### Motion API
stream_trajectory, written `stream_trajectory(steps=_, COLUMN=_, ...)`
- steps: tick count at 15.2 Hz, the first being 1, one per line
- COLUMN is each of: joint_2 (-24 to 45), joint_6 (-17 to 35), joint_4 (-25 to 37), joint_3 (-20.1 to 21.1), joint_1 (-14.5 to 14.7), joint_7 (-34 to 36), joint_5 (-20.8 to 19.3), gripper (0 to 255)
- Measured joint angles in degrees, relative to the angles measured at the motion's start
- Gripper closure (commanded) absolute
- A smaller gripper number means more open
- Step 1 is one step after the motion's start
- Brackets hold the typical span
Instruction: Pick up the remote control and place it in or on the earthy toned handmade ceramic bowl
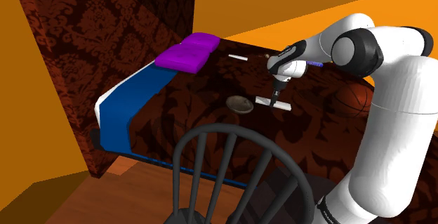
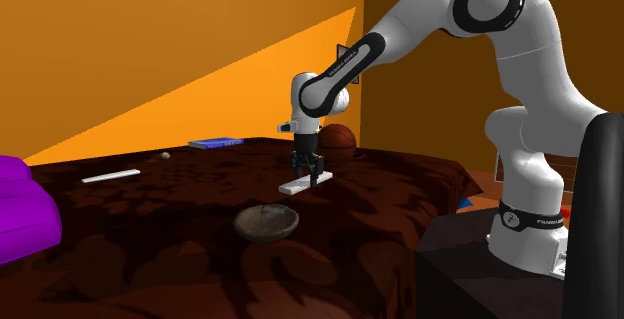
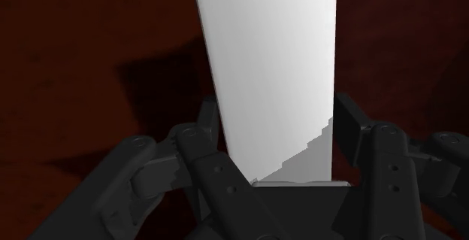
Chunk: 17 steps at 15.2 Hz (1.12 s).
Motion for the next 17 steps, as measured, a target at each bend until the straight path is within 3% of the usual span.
stream_trajectory(steps=7, joint_2=-3.4, joint_6=-3.9, joint_4=1.0, joint_3=-1.1, joint_1=0.9, joint_7=1.6, joint_5=-2.5, gripper=255)
stream_trajectory(steps=17, joint_2=3.0, joint_6=-7.8, joint_4=11.3, joint_3=2.9, joint_1=6.0, joint_7=11.3, joint_5=-0.8, gripper=255)
